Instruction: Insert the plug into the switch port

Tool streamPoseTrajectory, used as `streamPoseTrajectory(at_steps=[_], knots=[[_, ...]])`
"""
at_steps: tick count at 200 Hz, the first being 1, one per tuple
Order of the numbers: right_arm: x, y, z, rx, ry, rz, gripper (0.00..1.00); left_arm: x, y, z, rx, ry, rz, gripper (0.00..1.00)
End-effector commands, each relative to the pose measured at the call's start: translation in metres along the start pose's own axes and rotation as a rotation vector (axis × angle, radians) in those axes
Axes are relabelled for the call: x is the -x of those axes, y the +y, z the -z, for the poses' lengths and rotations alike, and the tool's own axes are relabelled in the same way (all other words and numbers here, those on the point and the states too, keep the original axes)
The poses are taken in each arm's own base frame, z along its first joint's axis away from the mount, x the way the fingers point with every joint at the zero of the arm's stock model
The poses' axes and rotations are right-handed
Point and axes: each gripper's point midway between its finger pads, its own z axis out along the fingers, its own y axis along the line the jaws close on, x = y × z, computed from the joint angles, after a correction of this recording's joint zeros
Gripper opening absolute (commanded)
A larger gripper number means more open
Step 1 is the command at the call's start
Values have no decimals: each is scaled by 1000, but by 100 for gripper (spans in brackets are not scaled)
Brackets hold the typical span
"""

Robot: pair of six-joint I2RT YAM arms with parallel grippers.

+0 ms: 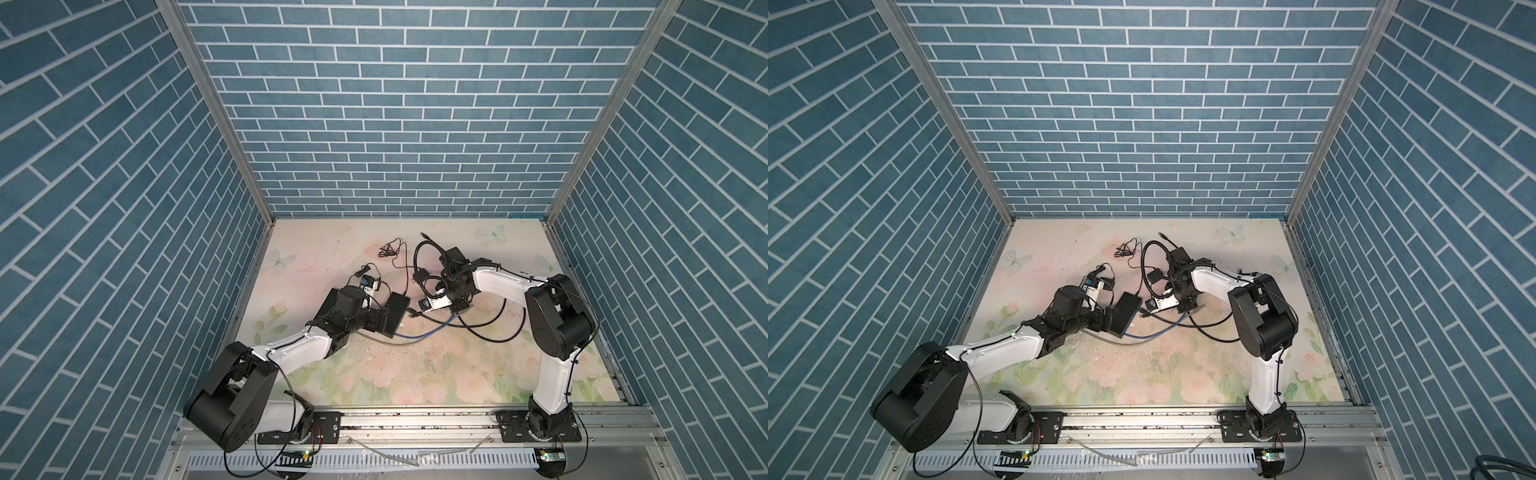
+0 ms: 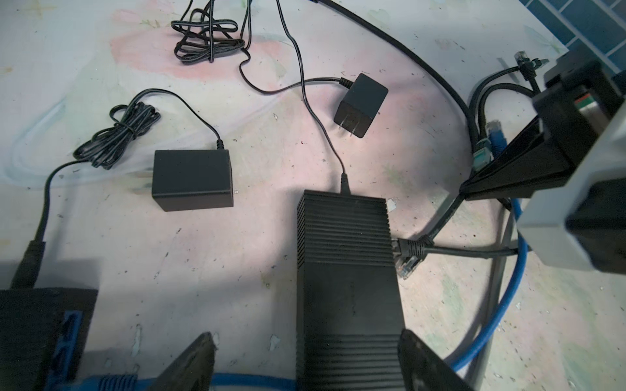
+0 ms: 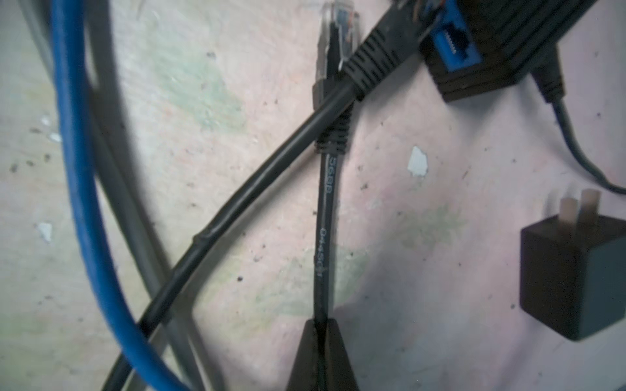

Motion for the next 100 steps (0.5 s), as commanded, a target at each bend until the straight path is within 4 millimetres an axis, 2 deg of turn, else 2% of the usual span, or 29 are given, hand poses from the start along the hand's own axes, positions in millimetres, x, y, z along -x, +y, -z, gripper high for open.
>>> streamPoseTrajectory(at_steps=[1,56,78,100], knots=[[-15,8,17,21,71,26,0,-5,2,3,14,12,-20,86],[-32,5,27,-23,167,66,0,-5,2,3,13,11,-17,86],[-11,3,33,-38,79,82,0,-3,-1,2,-1,5,-17,86],[13,5,29,-50,0,132,0,-1,-8,-1,-39,6,-12,86]])
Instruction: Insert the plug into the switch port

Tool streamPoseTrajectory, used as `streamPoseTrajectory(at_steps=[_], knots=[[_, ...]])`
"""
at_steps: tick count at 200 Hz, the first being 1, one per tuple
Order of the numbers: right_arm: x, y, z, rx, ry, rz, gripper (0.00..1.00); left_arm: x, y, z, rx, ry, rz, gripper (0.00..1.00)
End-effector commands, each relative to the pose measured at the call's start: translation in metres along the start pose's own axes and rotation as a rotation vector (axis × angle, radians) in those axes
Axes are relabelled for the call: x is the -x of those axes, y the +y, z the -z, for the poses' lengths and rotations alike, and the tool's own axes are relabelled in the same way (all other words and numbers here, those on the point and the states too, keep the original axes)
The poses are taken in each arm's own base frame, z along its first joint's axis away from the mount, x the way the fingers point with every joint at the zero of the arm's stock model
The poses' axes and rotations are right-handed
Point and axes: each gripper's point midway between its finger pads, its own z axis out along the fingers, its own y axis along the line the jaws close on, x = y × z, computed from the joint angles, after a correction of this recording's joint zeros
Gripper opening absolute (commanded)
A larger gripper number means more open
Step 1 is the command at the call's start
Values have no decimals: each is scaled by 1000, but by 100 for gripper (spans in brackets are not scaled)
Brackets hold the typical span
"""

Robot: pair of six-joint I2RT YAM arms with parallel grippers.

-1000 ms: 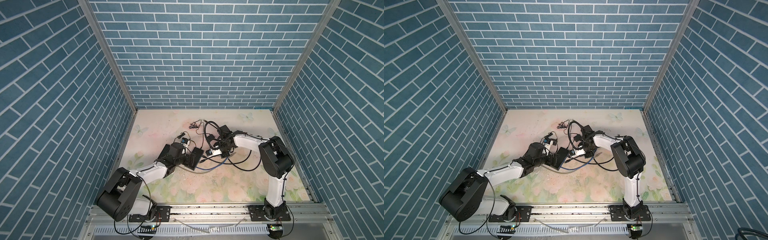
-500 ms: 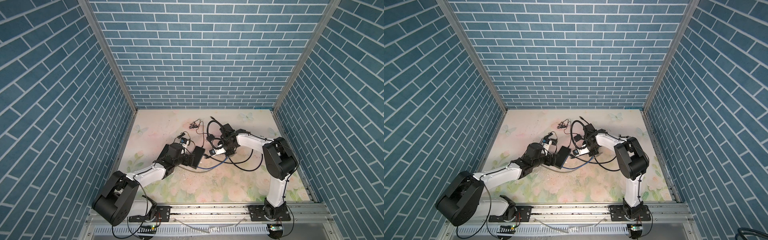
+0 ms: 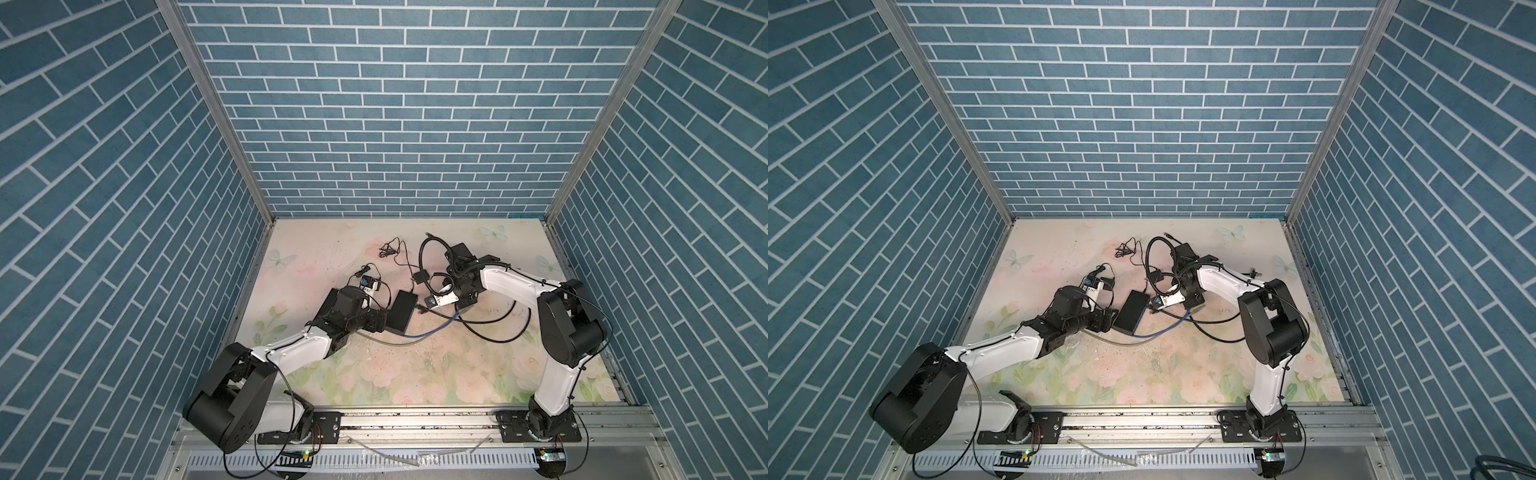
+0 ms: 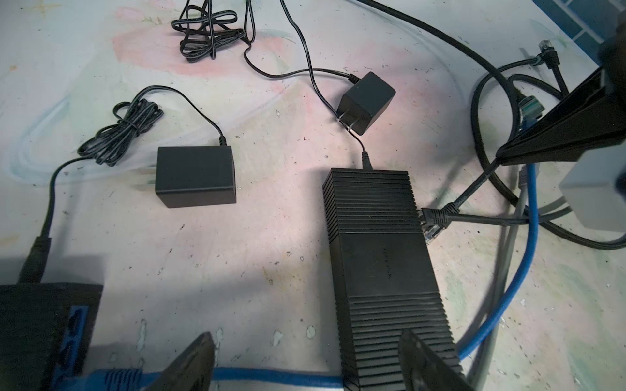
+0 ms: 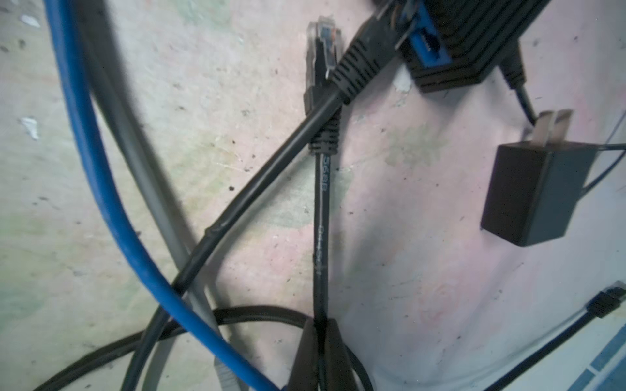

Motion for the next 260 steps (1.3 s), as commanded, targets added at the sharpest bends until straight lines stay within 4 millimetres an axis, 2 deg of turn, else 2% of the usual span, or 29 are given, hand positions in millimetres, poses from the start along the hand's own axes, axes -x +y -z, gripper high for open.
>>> streamPoseTrajectory(at_steps=[1,19,28,32,74,118,129,139,142,207,260], knots=[[26,9,5,-4,-90,94,0,1,-8,-2,-41,-1,-8,86],[37,16,-2,18,-97,130,0,0,-16,-6,-82,11,-16,88],[41,19,-5,30,-99,138,0,-1,-21,-7,-98,18,-37,99],[42,20,-6,33,-102,139,0,-2,-24,-8,-104,25,-50,99],[48,24,-7,39,-119,129,0,-5,-39,-13,-122,82,-141,99],[59,19,0,28,-178,82,0,1,-32,-15,-30,108,-168,100],[63,18,2,23,-197,74,0,-2,-29,-17,-8,140,-177,100],[65,16,3,16,-210,65,0,-15,-24,-19,9,190,-180,100],[66,15,4,12,-212,63,0,-8,-26,-20,6,183,-182,100],[68,8,6,-5,-225,45,0,-24,-35,-28,-19,307,-151,100],[68,7,3,-10,-220,46,0,-50,-40,-43,-56,430,-131,100]])
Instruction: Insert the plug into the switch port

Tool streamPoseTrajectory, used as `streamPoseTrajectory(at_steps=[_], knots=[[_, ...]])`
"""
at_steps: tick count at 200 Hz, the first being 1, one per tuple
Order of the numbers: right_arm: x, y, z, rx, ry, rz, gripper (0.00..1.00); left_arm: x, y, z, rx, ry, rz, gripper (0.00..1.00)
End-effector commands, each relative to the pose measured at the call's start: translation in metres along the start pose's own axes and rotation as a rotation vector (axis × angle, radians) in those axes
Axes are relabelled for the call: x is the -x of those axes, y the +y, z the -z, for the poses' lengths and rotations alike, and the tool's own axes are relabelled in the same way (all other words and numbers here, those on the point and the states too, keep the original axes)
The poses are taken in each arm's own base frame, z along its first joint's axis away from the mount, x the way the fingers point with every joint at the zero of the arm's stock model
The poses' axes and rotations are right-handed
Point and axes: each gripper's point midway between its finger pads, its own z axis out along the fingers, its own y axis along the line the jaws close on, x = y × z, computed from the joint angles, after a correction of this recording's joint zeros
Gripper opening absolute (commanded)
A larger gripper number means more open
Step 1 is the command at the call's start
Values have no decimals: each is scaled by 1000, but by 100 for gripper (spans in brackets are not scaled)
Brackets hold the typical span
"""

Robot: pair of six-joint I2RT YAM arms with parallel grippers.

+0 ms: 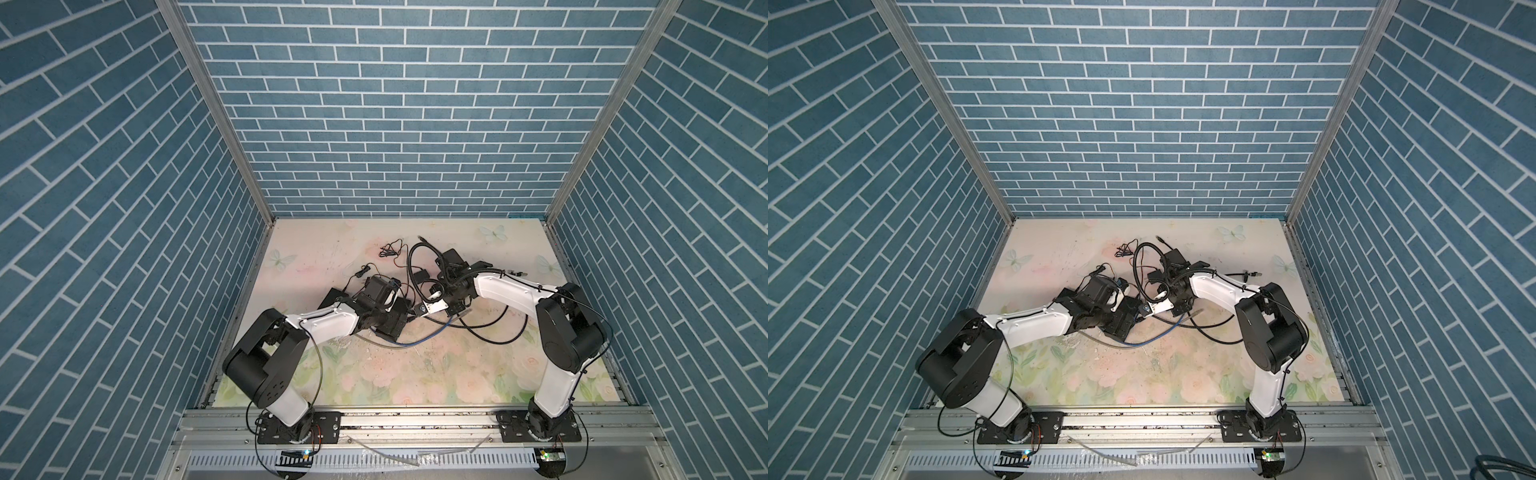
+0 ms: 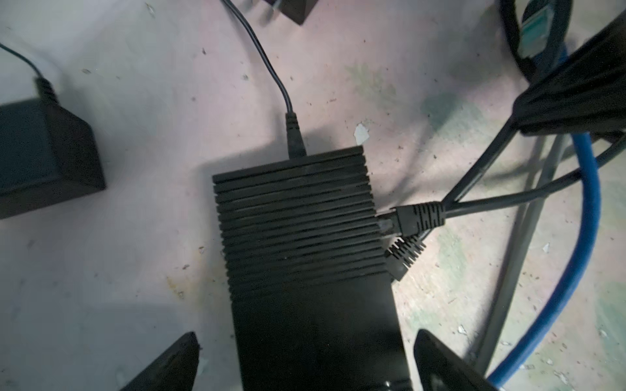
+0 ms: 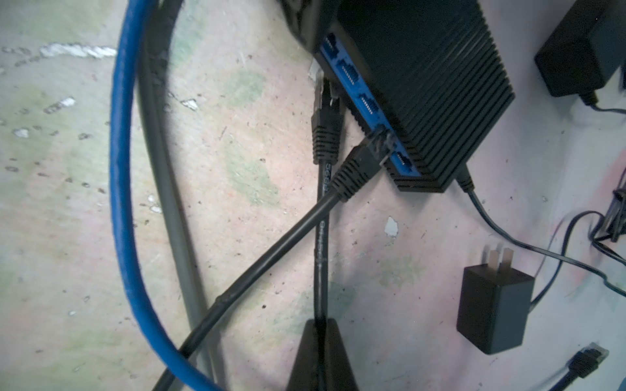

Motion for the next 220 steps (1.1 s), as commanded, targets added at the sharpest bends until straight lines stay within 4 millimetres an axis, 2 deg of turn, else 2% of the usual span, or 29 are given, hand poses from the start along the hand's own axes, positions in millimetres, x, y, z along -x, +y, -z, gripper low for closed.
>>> streamPoseTrajectory(at_steps=[1,34,62,76,99,179,200,220], knots=[[8,-1,3,-8,-37,-6,0,-13,-6,-9,-28,82,12,100],[7,0,2,-11,-33,-5,0,-14,0,-12,7,84,24,93],[4,2,0,-11,-18,-5,0,-7,-1,-6,3,40,24,71],[3,3,0,-9,-12,-6,0,-6,-1,-4,1,30,22,63],[2,4,-1,-6,-9,-6,0,-4,-2,-2,-2,15,25,58],[-21,17,0,2,59,-79,0,22,13,29,30,-144,87,56],[-32,5,6,-59,81,-160,0,21,15,28,36,-140,92,58],[-42,-17,11,-160,102,-251,0,17,16,23,37,-125,98,61]])
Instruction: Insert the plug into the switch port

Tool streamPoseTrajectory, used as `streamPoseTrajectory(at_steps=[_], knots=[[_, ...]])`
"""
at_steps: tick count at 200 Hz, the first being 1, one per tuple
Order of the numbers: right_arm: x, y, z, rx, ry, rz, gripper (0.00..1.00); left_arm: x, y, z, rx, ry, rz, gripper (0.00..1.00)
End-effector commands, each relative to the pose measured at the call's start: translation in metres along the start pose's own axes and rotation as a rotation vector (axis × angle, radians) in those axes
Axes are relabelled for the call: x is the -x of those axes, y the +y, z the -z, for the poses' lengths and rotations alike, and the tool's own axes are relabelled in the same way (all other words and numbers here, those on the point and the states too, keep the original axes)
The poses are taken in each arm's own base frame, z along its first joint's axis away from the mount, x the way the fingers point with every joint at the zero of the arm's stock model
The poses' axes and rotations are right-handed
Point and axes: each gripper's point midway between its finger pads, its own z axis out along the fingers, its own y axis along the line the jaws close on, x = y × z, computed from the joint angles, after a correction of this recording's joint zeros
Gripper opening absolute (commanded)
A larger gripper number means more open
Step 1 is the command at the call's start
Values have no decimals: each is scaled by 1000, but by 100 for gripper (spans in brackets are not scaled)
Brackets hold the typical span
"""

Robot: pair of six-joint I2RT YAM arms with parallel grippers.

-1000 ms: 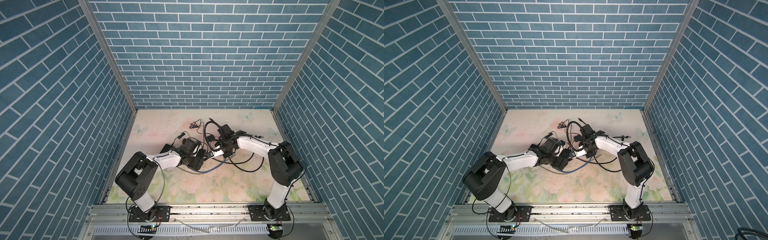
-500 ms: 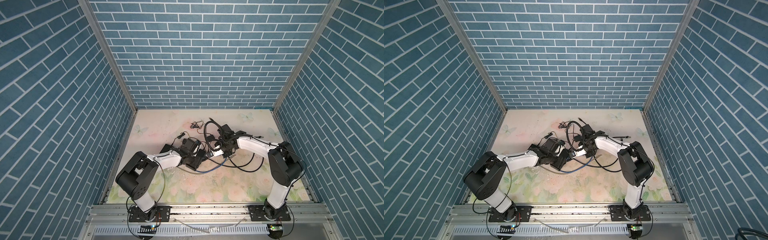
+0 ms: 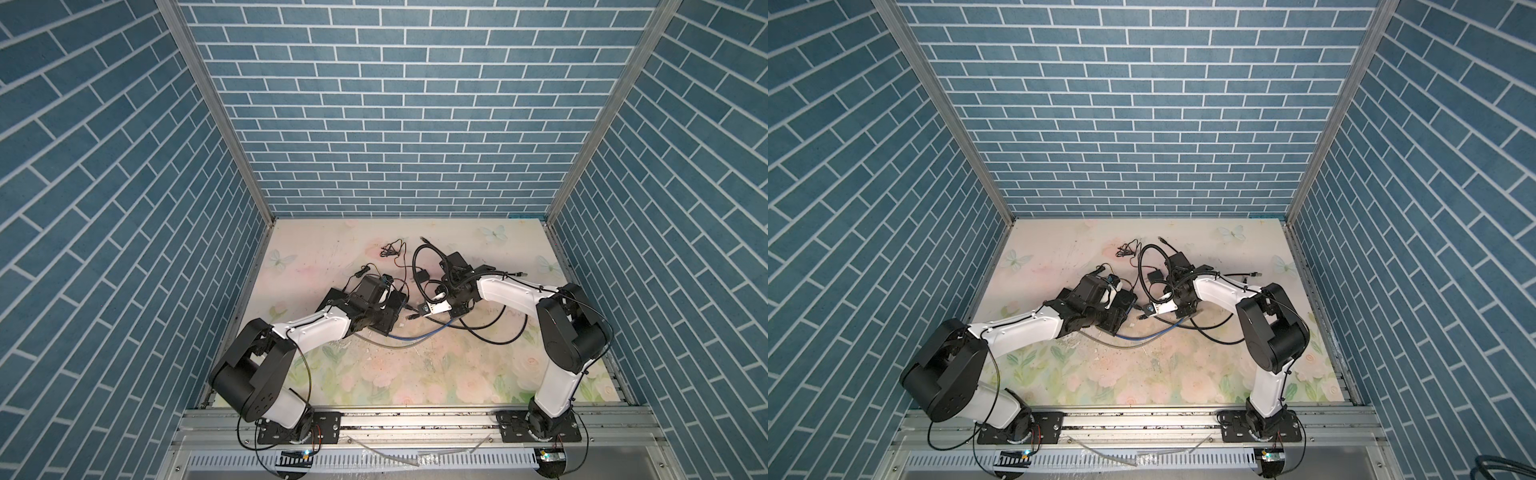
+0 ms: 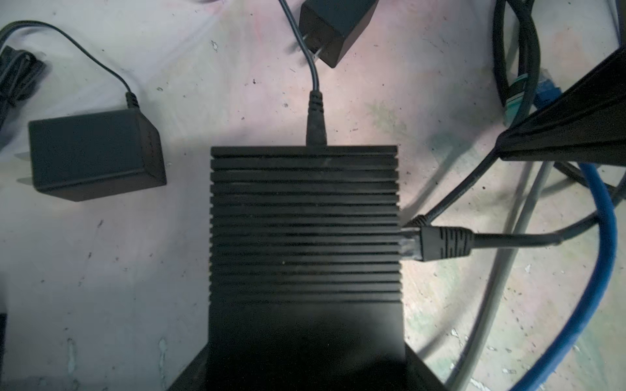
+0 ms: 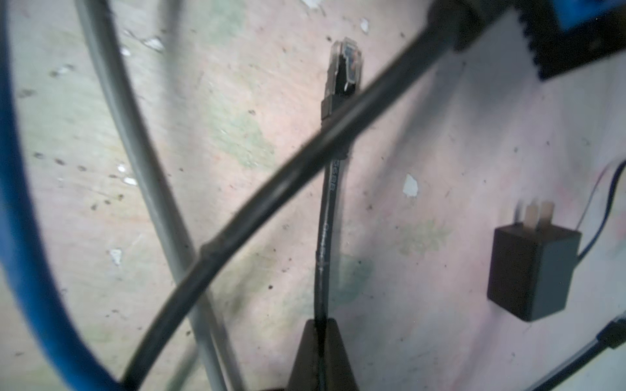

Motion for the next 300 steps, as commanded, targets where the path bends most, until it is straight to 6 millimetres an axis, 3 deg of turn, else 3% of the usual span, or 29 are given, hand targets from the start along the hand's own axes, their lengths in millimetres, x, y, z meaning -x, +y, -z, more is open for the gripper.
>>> streamPoseTrajectory(at_steps=[1,43,102,134,147,181,191,219,252,300], knots=[[-9,-23,13,-123,19,-127,0,3,3,-2,6,-17,15,61],[-12,-43,13,-197,6,-242,0,-6,5,-13,4,-5,47,68],[-11,-45,28,-273,-43,-291,0,-7,6,-21,6,2,49,83],[3,-31,36,-257,-121,-228,0,5,0,-15,-19,-45,25,90],[10,-21,38,-227,-158,-194,0,13,-4,-7,-35,-88,-15,99],[26,-3,43,-172,-244,-171,0,31,-15,19,-72,-185,-182,99],[27,1,42,-168,-249,-164,0,21,-14,21,-70,-191,-228,100],[26,9,42,-184,-250,-153,0,24,-23,36,-99,-265,-355,100],[31,17,48,-184,-266,-117,0,15,-32,31,-152,-175,-465,100],[39,29,56,-180,-286,-68,0,19,-44,29,-216,-192,-550,98]])
